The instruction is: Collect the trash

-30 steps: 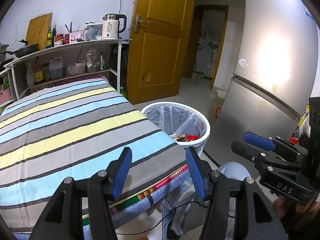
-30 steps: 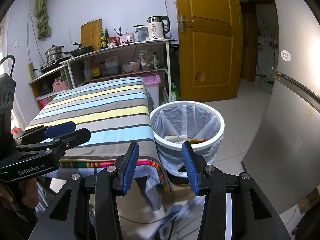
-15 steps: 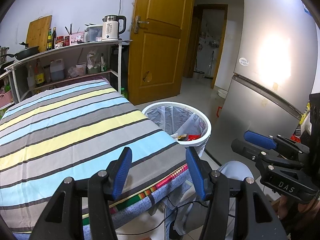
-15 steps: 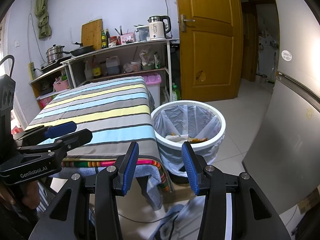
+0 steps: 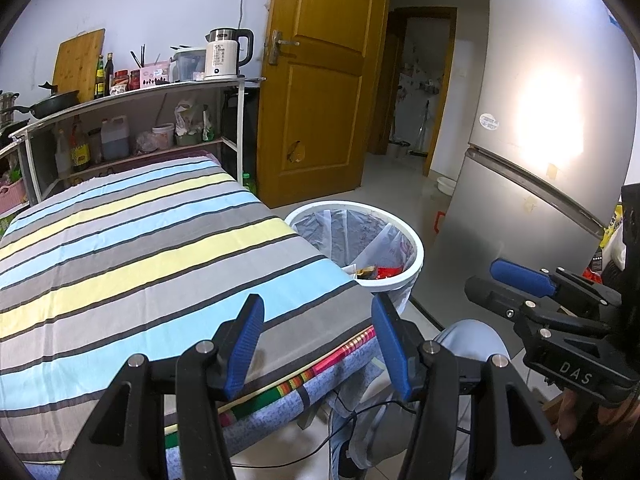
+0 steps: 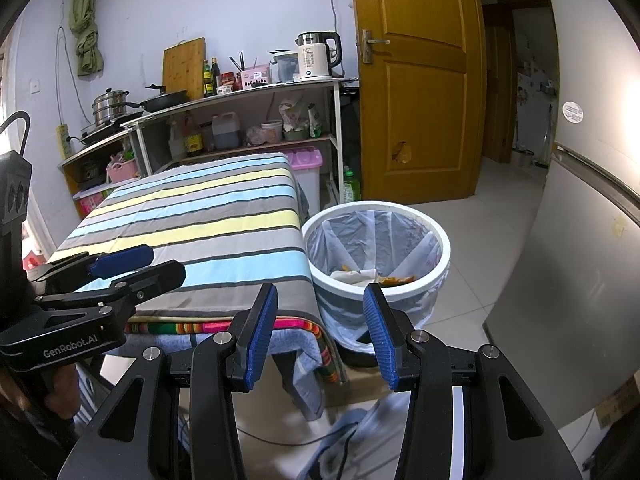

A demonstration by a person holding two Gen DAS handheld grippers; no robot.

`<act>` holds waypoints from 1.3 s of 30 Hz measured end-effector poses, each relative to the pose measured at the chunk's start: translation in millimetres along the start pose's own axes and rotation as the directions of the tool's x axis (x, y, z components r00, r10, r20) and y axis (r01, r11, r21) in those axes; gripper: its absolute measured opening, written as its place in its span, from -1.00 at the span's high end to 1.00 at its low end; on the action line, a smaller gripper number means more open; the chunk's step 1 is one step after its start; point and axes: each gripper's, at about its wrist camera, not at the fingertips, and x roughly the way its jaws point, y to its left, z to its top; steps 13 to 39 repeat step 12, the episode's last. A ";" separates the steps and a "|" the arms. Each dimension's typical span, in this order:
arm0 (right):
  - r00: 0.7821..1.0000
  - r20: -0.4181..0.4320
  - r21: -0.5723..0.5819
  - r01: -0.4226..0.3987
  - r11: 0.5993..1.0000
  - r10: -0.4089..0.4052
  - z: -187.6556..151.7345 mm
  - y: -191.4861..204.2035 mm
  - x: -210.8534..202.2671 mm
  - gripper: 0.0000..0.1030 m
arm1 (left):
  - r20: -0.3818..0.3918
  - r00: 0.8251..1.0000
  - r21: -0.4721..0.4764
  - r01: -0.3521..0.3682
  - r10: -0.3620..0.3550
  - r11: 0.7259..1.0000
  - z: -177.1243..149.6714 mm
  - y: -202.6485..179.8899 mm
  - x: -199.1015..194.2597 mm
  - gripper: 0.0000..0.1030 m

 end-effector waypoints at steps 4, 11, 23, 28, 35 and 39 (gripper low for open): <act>1.000 -0.002 -0.001 0.000 1.000 0.000 -0.8 0.2 0.3 0.11 | -0.006 1.000 -0.004 0.000 0.000 1.000 -1.4 0.9 1.6 -0.13; 1.000 -0.001 0.000 0.000 1.000 0.000 -0.4 -0.7 0.9 0.11 | -0.001 1.000 -0.010 0.003 -0.003 1.000 -1.2 2.8 2.1 -0.13; 1.000 -0.001 0.000 -0.001 1.000 0.001 -0.5 -0.5 0.8 0.11 | -0.002 1.000 -0.009 0.004 -0.004 1.000 -1.2 2.5 2.5 -0.13; 1.000 -0.001 0.000 -0.001 1.000 0.001 -0.5 -0.5 0.8 0.11 | -0.002 1.000 -0.009 0.004 -0.004 1.000 -1.2 2.5 2.5 -0.13; 1.000 -0.001 0.000 -0.001 1.000 0.001 -0.5 -0.5 0.8 0.11 | -0.002 1.000 -0.009 0.004 -0.004 1.000 -1.2 2.5 2.5 -0.13; 1.000 -0.001 0.000 -0.001 1.000 0.001 -0.5 -0.5 0.8 0.11 | -0.002 1.000 -0.009 0.004 -0.004 1.000 -1.2 2.5 2.5 -0.13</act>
